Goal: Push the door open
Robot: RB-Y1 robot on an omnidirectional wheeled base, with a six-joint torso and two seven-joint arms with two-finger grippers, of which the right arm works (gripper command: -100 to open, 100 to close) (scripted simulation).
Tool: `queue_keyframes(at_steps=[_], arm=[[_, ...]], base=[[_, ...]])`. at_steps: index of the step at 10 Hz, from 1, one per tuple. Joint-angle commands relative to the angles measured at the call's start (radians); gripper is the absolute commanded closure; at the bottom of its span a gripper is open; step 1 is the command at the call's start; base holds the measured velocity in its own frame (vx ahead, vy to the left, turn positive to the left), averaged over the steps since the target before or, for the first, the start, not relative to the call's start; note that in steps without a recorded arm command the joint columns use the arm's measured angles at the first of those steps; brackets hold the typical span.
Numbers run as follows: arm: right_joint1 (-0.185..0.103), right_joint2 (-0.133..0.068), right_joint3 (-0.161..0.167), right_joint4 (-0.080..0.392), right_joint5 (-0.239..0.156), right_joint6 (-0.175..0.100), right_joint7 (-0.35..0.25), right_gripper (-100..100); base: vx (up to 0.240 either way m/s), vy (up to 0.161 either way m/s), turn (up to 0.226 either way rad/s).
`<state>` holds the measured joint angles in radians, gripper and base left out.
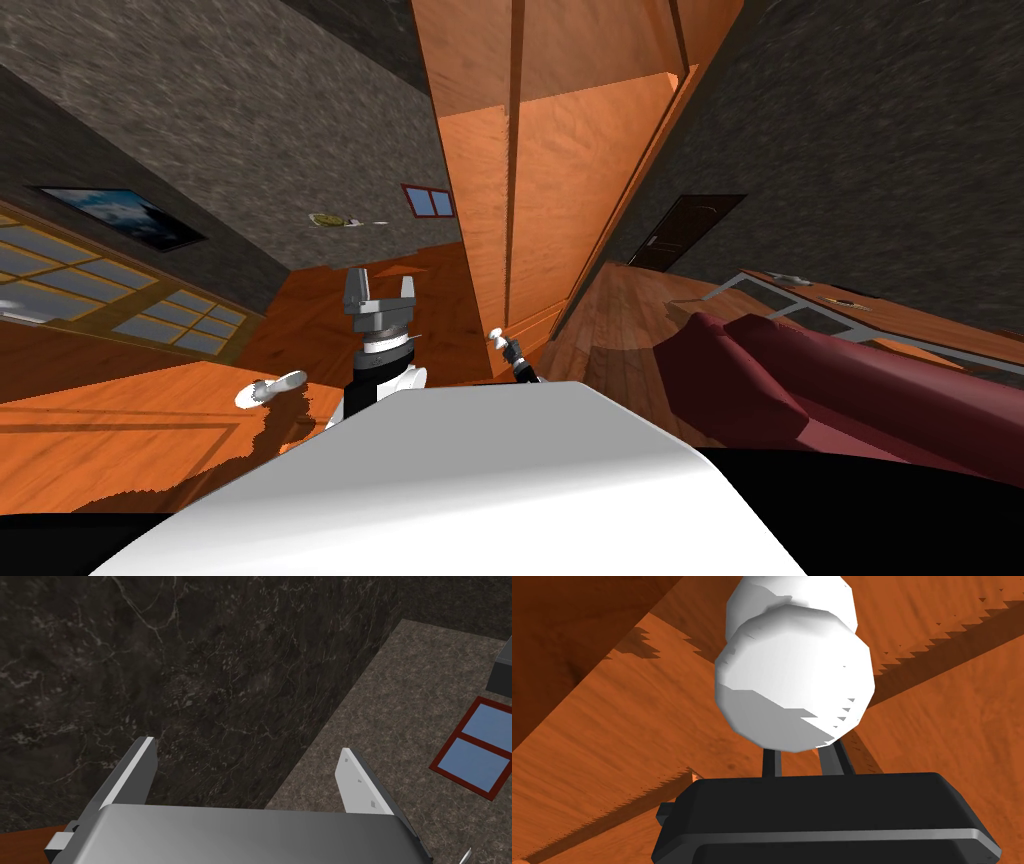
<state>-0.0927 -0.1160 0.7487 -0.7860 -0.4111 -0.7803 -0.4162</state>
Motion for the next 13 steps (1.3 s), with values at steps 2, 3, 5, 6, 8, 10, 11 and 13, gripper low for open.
queue_keyframes(at_steps=[2,3,5,6,8,10,11,13], arm=[[-0.016,0.014,0.015,-0.005,-0.023,-0.025,-0.07,100],[-0.016,0.014,0.015,-0.005,-0.023,-0.025,-0.082,100],[-0.023,0.015,0.029,0.001,-0.049,-0.027,-0.147,100],[-0.023,0.015,0.029,0.02,-0.049,-0.027,-0.163,100],[-0.023,0.015,0.029,0.004,-0.049,-0.027,-0.163,100],[-0.026,0.016,0.035,0.004,-0.061,-0.028,-0.203,100],[-0.026,0.016,0.035,0.004,-0.061,-0.028,-0.203,100],[-0.026,0.016,0.035,0.004,-0.061,-0.028,-0.203,100]], base=[[0.028,0.043,-0.066],[0.026,0.044,-0.03],[0.039,0.044,-0.052],[0.033,0.048,-0.009],[0.011,0.013,0.006],[0.009,0.009,-0.021],[0.021,0.023,-0.03],[0.002,0.006,0.003]])
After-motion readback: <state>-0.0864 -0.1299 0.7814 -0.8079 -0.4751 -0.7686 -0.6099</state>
